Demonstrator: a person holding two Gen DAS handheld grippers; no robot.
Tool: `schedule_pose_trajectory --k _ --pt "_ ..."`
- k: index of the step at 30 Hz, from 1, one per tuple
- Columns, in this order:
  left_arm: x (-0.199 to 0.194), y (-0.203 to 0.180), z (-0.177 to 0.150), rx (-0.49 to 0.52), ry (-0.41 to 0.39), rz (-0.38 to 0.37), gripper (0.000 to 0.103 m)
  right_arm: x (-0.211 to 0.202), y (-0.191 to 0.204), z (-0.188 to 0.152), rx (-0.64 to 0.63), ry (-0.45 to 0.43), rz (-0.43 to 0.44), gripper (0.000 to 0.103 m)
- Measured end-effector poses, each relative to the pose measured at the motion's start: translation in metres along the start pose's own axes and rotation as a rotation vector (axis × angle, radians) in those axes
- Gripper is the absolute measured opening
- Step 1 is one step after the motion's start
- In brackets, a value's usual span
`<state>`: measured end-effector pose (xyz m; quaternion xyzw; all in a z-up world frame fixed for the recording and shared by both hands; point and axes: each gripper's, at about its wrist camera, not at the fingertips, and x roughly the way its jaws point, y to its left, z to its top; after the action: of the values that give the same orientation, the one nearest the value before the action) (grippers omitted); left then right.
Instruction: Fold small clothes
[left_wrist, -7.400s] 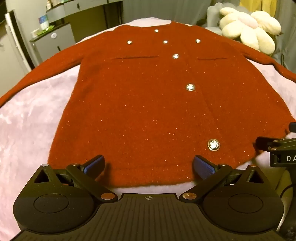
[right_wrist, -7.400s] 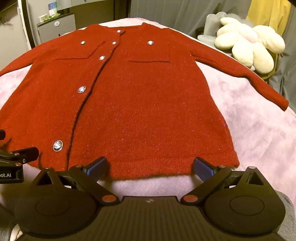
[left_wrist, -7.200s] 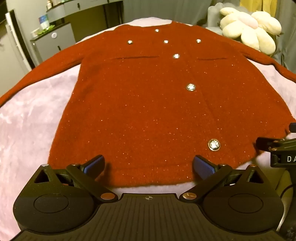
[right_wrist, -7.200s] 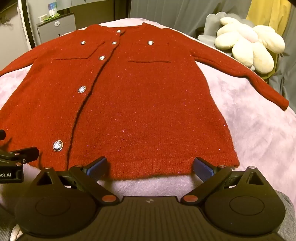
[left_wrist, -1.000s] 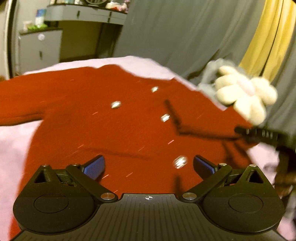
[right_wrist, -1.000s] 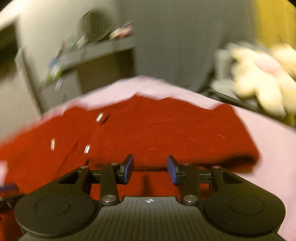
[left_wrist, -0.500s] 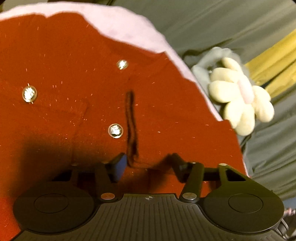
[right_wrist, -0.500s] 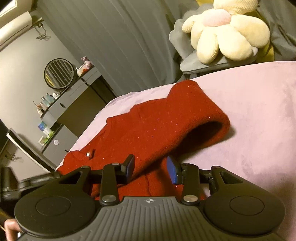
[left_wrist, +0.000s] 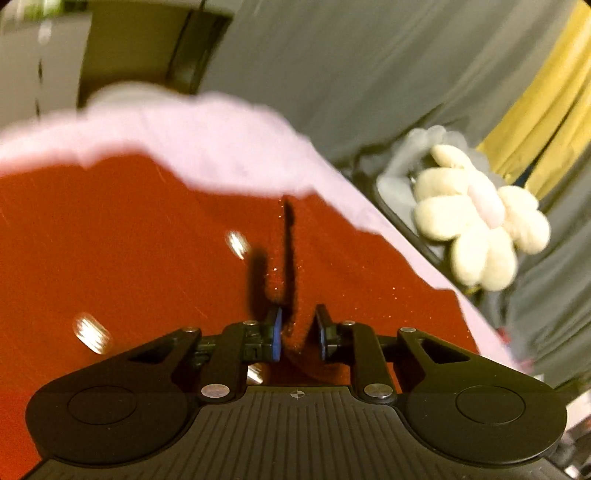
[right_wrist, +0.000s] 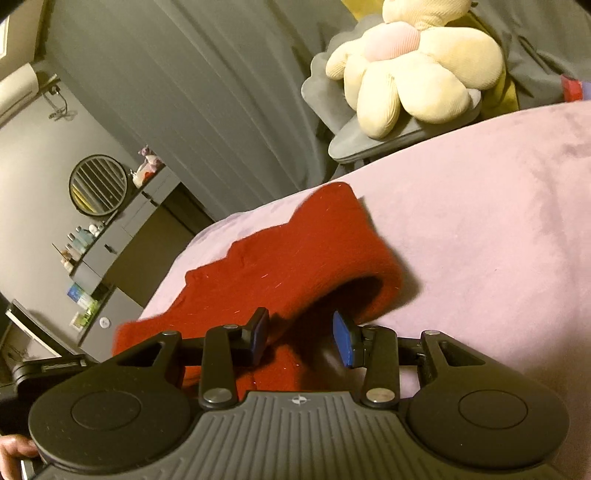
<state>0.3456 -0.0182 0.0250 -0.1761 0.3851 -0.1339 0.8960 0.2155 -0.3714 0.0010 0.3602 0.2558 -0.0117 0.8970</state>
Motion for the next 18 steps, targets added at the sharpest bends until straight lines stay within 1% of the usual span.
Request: schedule_pose_trajectory --k 3,4,6,7,8,9,10,11,13,15,17,18 --pt "-0.019 0.018 0.011 0.073 -0.05 0.085 0.02 0.004 0.002 -0.003 0.009 0.007 0.014 0.039" --pt "-0.024 0.026 0.013 0.105 -0.066 0.143 0.02 0.006 0.003 -0.005 0.007 0.013 0.016 0.039" --pt "-0.025 0.044 0.013 0.115 -0.062 0.243 0.02 0.008 0.008 -0.007 -0.014 0.018 0.014 0.039" --pt "-0.023 0.055 0.011 0.099 -0.046 0.271 0.021 0.009 0.011 -0.009 -0.024 0.02 0.015 0.039" --pt "-0.021 0.065 0.01 0.075 -0.032 0.27 0.021 0.01 0.014 -0.01 -0.031 0.022 0.022 0.039" --pt "-0.021 0.074 0.007 0.046 -0.021 0.249 0.023 0.011 0.017 -0.011 -0.037 0.025 0.029 0.039" --pt "-0.021 0.08 0.004 0.018 -0.017 0.217 0.028 0.012 0.019 -0.012 -0.045 0.03 0.034 0.039" --pt "-0.021 0.083 0.002 0.003 -0.024 0.199 0.029 0.014 0.022 -0.014 -0.053 0.034 0.041 0.039" --pt "-0.018 0.086 0.002 -0.011 -0.041 0.174 0.036 0.017 0.026 -0.017 -0.058 0.046 0.055 0.04" --pt "-0.011 0.088 0.005 -0.03 -0.033 0.162 0.036 0.021 0.027 -0.018 -0.05 0.061 0.068 0.04" --pt "-0.009 0.09 0.007 -0.042 -0.029 0.16 0.025 0.026 0.027 -0.018 -0.034 0.07 0.073 0.041" --pt "-0.009 0.091 0.01 -0.044 -0.036 0.157 0.023 0.028 0.027 -0.019 -0.025 0.072 0.076 0.041"
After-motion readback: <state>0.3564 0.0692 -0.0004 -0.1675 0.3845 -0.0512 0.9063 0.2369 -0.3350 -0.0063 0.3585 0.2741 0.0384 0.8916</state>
